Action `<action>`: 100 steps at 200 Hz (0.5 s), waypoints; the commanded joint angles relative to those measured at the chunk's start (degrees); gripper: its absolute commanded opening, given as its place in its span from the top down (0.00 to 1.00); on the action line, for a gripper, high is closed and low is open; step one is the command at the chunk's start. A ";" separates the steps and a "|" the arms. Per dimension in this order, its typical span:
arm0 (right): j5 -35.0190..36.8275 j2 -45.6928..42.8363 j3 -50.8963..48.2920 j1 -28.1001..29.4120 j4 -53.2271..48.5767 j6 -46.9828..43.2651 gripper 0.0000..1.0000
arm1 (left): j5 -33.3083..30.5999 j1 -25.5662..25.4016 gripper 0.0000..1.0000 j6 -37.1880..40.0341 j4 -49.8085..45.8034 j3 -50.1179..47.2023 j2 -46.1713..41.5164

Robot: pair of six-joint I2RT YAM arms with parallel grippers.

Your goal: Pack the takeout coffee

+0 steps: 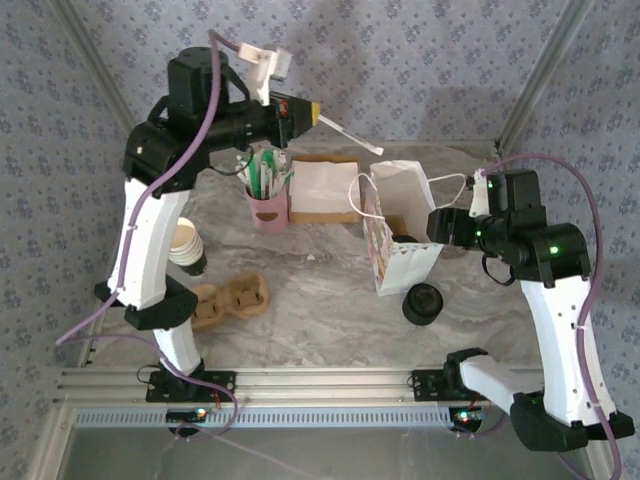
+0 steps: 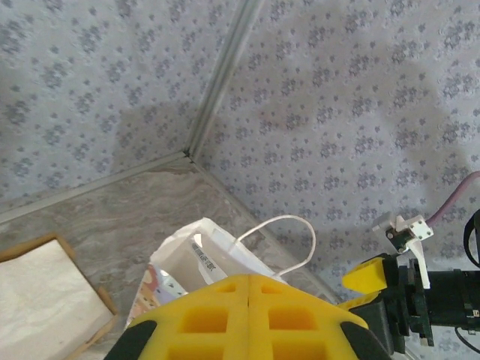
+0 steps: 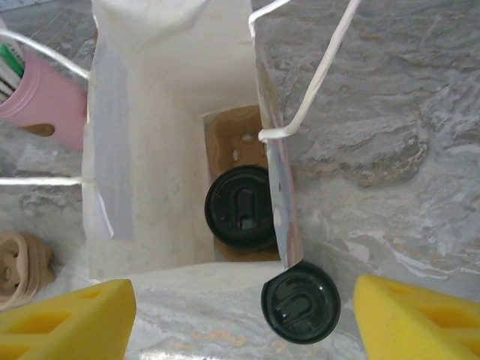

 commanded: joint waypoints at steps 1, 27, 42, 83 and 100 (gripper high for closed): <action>-3.53 -1.61 -0.92 -0.95 -2.66 -1.72 0.22 | 0.00 -2.12 1.00 -0.57 0.29 2.15 2.29; -3.95 -2.69 -2.47 -1.94 -2.62 -1.97 0.22 | -0.99 -4.40 1.00 -0.56 1.09 3.06 5.54; -4.18 -3.04 -3.10 -2.28 -2.53 -1.90 0.22 | -1.81 -5.50 1.00 -0.24 0.74 4.43 7.61; -5.19 -3.19 -4.04 -2.57 -2.07 -1.80 0.22 | -6.62 -8.00 1.00 1.72 -0.48 5.32 11.67; -5.34 -3.15 -4.37 -2.67 -1.87 -1.65 0.22 | -9.99 -9.02 1.00 3.30 -1.20 5.32 13.18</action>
